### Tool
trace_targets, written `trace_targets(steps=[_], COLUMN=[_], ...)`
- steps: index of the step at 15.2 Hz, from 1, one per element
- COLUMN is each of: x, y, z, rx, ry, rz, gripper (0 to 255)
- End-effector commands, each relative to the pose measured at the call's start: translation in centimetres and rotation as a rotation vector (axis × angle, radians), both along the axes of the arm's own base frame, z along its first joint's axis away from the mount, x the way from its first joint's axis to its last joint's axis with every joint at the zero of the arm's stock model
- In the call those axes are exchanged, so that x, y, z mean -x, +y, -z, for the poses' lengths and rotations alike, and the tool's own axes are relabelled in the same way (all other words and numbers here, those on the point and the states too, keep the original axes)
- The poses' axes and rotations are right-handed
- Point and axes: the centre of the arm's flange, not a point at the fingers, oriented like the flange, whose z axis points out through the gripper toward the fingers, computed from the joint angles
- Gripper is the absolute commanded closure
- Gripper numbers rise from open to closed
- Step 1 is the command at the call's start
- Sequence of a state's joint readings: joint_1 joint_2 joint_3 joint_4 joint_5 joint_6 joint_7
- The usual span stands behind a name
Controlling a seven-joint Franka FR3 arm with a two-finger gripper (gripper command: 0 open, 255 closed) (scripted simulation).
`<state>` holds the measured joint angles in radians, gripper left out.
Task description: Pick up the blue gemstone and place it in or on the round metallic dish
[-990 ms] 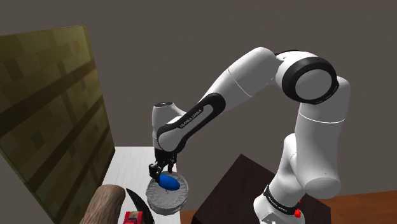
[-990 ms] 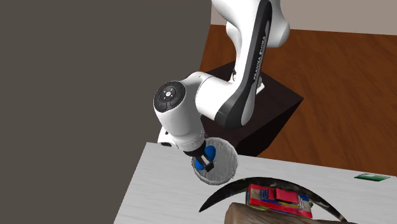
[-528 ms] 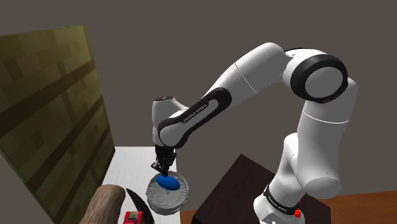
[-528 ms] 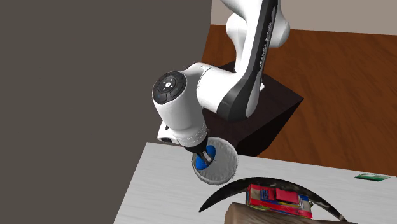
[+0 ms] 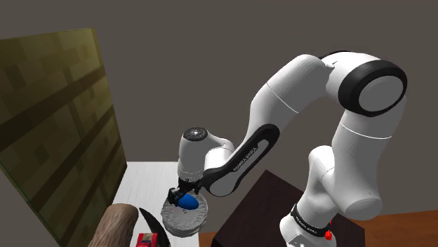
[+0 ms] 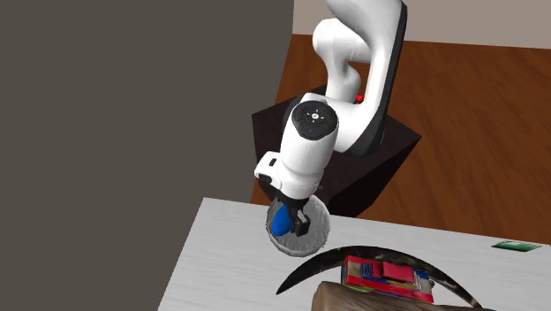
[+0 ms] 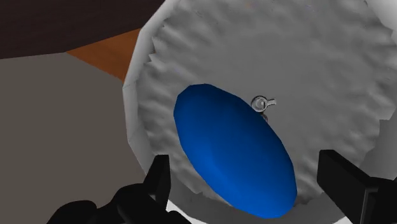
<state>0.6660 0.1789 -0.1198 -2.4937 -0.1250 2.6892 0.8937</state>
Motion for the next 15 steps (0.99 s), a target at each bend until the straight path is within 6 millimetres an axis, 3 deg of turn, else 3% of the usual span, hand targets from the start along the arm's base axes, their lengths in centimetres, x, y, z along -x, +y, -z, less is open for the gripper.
trace_targets(steps=[1, 3, 11, 12, 15], x=[0.1, 0.0, 0.0, 0.0, 0.0], y=[-0.1, -0.2, -0.2, -0.2, -0.1], z=[1.1, 2.4, 2.4, 2.4, 2.4], rx=[0.0, 0.0, 0.0, 0.0, 0.0], ry=[-0.006, -0.006, -0.006, -0.006, -0.006], rz=[0.009, 0.009, 0.009, 0.009, 0.009], gripper=[0, 0, 0, 255, 255])
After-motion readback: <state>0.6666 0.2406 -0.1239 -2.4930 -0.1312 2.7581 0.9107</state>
